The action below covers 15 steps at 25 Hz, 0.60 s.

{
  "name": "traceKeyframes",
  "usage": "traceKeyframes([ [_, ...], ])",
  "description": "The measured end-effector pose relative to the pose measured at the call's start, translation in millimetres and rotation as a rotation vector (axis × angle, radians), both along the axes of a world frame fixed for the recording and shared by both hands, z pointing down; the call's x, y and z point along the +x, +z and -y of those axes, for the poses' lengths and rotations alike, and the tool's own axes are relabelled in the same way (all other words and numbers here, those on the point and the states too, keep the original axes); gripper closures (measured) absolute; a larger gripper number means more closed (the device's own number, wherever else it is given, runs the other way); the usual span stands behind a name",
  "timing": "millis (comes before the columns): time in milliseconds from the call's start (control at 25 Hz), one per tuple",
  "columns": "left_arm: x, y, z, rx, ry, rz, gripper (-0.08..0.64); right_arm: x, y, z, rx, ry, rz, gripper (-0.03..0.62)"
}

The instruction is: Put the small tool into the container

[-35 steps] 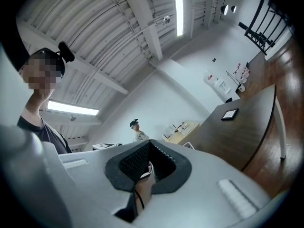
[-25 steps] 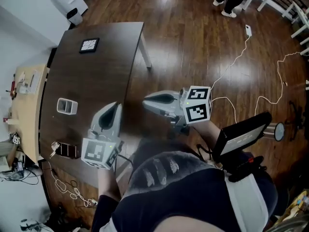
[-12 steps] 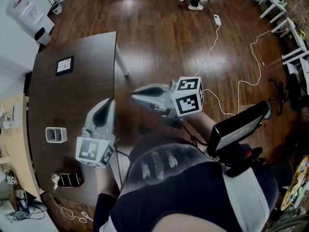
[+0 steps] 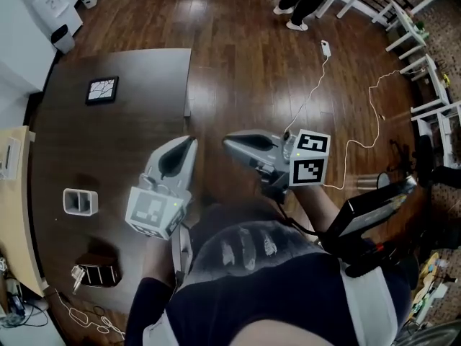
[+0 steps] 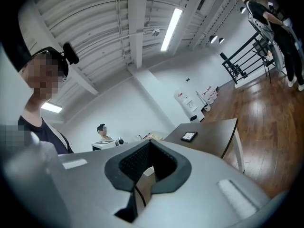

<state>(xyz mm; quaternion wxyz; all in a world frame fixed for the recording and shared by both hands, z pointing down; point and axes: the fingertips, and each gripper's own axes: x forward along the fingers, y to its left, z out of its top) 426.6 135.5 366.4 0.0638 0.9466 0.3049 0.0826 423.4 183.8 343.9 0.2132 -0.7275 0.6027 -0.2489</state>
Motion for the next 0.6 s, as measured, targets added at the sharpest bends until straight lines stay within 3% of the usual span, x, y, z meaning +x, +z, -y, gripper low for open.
traceKeyframes([
  [320, 3.2, -3.5, 20.9, -0.014, -0.057, -0.012, 0.56, 6.8, -10.6, 14.6, 0.029, -0.021, -0.002, 0.591],
  [600, 7.1, -0.7, 23.9, 0.056, -0.125, 0.005, 0.56, 23.2, -5.3, 12.2, 0.037, -0.058, 0.007, 0.591],
])
